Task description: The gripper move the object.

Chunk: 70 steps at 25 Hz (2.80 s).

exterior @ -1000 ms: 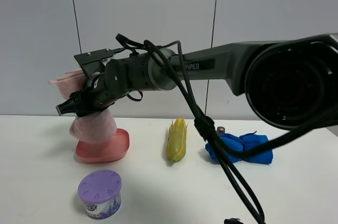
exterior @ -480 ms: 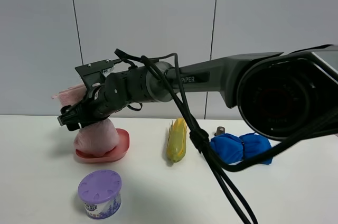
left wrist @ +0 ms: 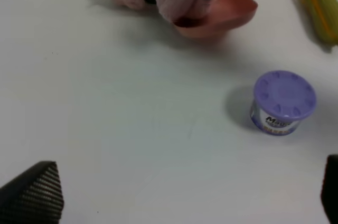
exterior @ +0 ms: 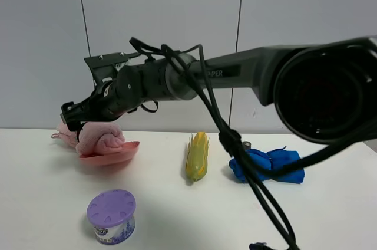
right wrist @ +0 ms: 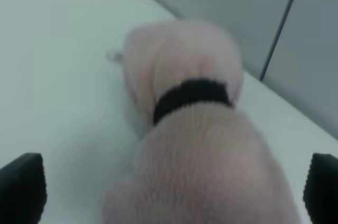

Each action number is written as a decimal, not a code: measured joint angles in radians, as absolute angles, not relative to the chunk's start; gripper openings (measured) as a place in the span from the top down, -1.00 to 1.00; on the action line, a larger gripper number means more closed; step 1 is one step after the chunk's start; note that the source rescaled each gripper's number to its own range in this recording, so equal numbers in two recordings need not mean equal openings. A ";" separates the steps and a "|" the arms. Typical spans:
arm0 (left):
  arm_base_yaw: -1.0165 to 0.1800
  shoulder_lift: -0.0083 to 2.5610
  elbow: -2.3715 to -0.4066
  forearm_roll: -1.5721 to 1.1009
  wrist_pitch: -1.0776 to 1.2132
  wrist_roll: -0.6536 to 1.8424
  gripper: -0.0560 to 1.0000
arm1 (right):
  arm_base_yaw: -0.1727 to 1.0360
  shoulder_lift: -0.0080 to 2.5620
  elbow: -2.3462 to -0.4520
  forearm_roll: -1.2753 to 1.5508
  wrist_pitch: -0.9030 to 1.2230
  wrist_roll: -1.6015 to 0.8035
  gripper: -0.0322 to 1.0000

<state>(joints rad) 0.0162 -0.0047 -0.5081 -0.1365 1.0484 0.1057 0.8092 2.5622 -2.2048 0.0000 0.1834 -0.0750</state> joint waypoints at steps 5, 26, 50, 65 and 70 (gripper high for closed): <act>0.016 -0.005 -0.508 -0.136 1.048 0.106 -1.00 | 0.809 2.426 -2.205 0.000 0.224 -0.025 -1.00; 0.016 -0.005 -0.508 -0.136 1.048 0.106 -1.00 | 0.809 1.652 -2.206 -0.364 0.901 0.024 -1.00; 0.016 -0.005 -0.508 -0.136 1.048 0.106 -1.00 | 0.693 1.577 -2.150 -0.551 0.882 -0.009 -0.91; 0.016 -0.005 -0.508 -0.136 1.048 0.106 -1.00 | 0.156 1.337 -1.680 -0.454 0.800 0.017 -0.91; 0.016 -0.005 -0.508 -0.136 1.048 0.106 -1.00 | 0.031 1.147 -1.472 -0.452 0.788 0.035 -0.91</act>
